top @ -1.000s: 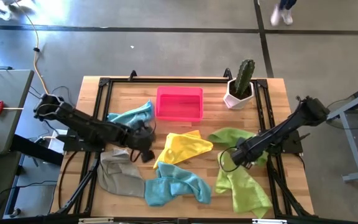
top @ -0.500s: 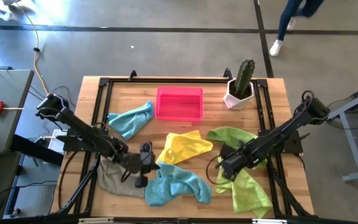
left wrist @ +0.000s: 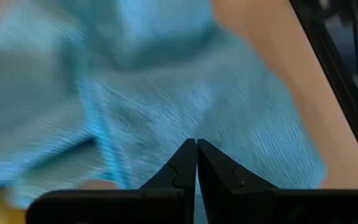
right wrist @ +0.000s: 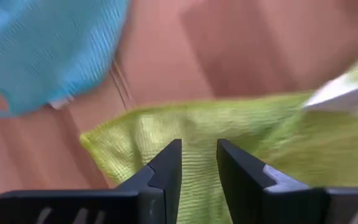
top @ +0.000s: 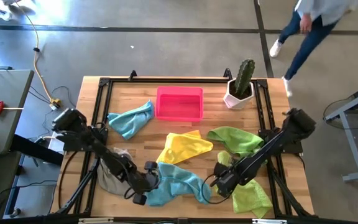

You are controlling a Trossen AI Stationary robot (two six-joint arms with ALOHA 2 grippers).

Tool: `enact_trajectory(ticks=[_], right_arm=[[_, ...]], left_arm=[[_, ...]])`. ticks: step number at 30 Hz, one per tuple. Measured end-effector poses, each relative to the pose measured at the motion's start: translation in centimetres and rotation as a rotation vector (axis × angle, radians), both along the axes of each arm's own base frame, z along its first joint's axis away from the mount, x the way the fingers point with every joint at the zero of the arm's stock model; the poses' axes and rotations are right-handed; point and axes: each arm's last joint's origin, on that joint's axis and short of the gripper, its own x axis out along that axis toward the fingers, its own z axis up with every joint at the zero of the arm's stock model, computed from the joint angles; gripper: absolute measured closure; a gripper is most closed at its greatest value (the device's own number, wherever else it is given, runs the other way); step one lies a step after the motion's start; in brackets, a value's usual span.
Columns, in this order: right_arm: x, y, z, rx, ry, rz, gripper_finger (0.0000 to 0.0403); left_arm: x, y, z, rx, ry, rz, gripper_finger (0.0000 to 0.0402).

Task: Fold microfiber towels
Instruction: Adjust the colored microfiber cloths

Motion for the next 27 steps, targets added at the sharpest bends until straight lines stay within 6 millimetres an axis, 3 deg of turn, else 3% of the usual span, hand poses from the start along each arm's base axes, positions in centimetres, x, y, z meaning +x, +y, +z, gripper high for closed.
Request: enact_trajectory(ticks=[6,13,21,27], right_arm=[[-0.9,0.6,-1.2,0.054,0.188,-0.045,0.0308],[-3.3,0.7,0.1,0.015,0.277,-0.1,0.0308],[-5.5,0.6,0.5,-0.058,0.422,-0.127,0.0308],[-6.3,0.1,0.7,-0.087,0.53,-0.132,0.0308]], left_arm=[[-0.7,-0.4,-1.4,-0.112,0.194,-0.047,0.0396],[-4.1,-0.4,-0.8,-0.122,0.497,-0.017,0.0396],[-9.0,1.6,1.0,0.043,0.871,0.188,0.0396],[-11.5,3.7,3.6,0.17,1.014,0.322,0.0396]])
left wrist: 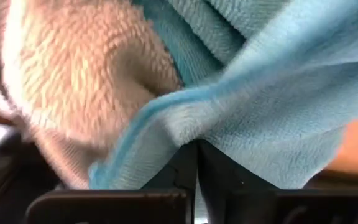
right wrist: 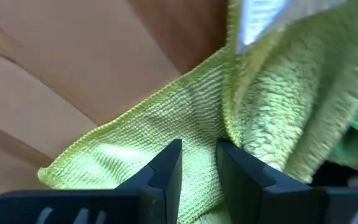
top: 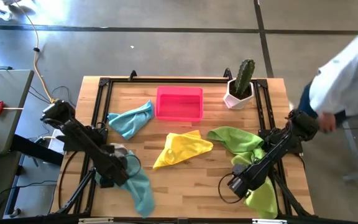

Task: Fold microfiber towels
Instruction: Adjust the colored microfiber cloths

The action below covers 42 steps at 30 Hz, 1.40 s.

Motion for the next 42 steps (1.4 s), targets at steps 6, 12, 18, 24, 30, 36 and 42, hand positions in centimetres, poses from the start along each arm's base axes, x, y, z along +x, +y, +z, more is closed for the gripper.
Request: enact_trajectory(ticks=[6,12,18,24,30,36,42], right_arm=[[-0.3,-0.8,1.3,-0.003,0.009,-0.01,0.0308],[0.2,-2.2,3.0,-0.064,-0.156,-0.022,0.0308],[1.7,-3.5,4.4,-0.213,-0.466,-0.012,0.0308],[3.5,-3.8,4.6,-0.231,-0.624,0.096,0.0308],[4.6,-4.1,4.8,-0.266,-0.714,0.129,0.0308],[5.3,-4.3,4.9,-0.279,-0.756,0.174,0.0308],[5.5,-4.5,5.0,-0.293,-0.774,0.169,0.0308]], left_arm=[[-0.6,1.3,2.4,-0.008,-0.035,0.052,0.0396],[0.7,1.1,6.2,-0.057,-0.266,-0.014,0.0397],[3.4,0.5,8.4,0.067,-0.727,-0.024,0.0397],[5.8,-0.8,7.1,0.068,-0.895,0.016,0.0397],[8.1,-2.5,4.1,0.029,-0.869,0.013,0.0397],[8.5,-3.9,0.1,-0.066,-0.641,0.021,0.0397],[7.3,-5.4,-2.2,-0.148,-0.405,0.04,0.0397]])
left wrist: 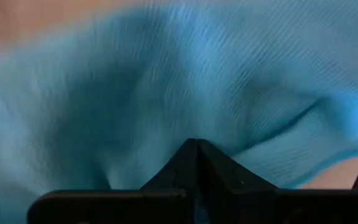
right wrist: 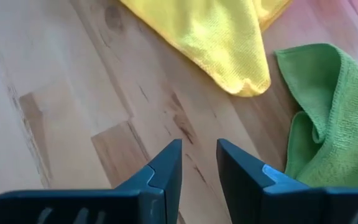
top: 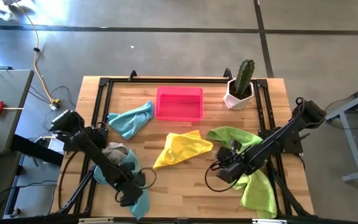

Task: Fold microfiber towels
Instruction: Adjust the colored microfiber cloths

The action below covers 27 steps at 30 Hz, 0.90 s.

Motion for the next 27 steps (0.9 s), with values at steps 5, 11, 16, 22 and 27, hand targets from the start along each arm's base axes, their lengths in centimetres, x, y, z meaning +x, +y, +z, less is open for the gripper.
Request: enact_trajectory(ticks=[5,11,16,22,27], right_arm=[[0.1,0.1,0.0,-0.001,-0.005,0.013,0.0308],[0.1,0.1,0.1,-0.021,-0.008,0.039,0.0308],[0.3,0.0,0.1,-0.066,-0.031,0.058,0.0308],[0.3,0.1,0.1,-0.051,-0.026,0.062,0.0308],[0.4,0.2,0.2,-0.072,-0.025,0.114,0.03]], left_arm=[[-2.7,-0.6,-0.2,0.032,0.226,0.025,0.0397],[-6.2,0.0,0.5,0.223,0.48,0.028,0.0397],[-7.2,1.7,1.4,0.509,0.512,0.084,0.0397],[-6.8,2.3,2.3,0.578,0.486,0.095,0.0397],[-6.0,1.6,4.2,0.596,0.35,0.068,0.0397]])
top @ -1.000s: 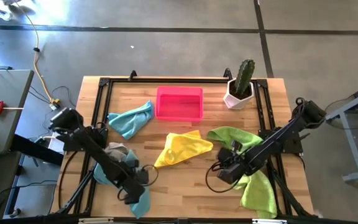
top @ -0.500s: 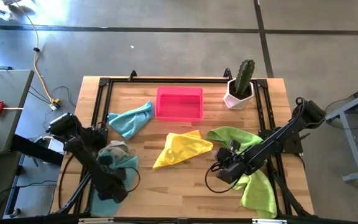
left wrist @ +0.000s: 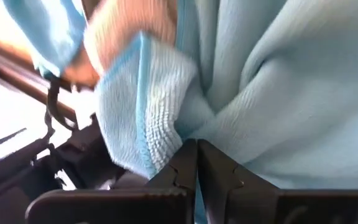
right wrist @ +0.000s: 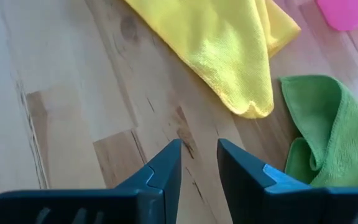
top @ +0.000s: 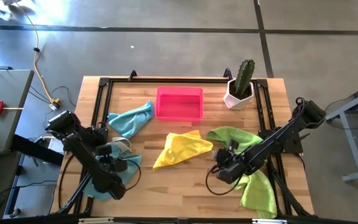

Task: Fold microfiber towels
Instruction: Adjust the colored microfiber cloths, then fold the yellow microfiber cloth

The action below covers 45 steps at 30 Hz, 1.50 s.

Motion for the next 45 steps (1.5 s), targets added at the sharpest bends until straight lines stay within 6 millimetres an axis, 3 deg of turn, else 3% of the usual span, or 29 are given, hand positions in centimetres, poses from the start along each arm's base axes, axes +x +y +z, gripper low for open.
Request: enact_trajectory(ticks=[6,11,18,26,36,45], right_arm=[[0.8,-0.3,0.3,-0.072,-0.073,0.025,0.0254],[1.6,-1.5,0.4,-0.091,-0.073,0.002,0.0216],[2.3,-2.9,0.3,-0.124,-0.039,0.018,0.0211],[2.4,-3.4,-0.2,-0.149,-0.032,0.041,0.0211],[1.1,-4.3,-3.5,-0.174,-0.03,0.052,0.0211],[1.3,-5.5,-4.7,-0.214,-0.04,0.1,0.0211]], left_arm=[[2.2,-0.4,1.6,-0.028,-0.161,-0.017,0.0383],[5.0,-0.2,1.8,-0.088,-0.318,-0.143,0.0346],[9.2,1.8,1.9,-0.01,-0.523,-0.33,0.0299],[12.8,4.1,1.7,0.01,-0.615,-0.528,0.0289],[14.4,6.7,-1.6,-0.15,-0.757,-0.618,0.0289],[13.3,9.0,-4.3,-0.22,-0.731,-0.578,0.0289]])
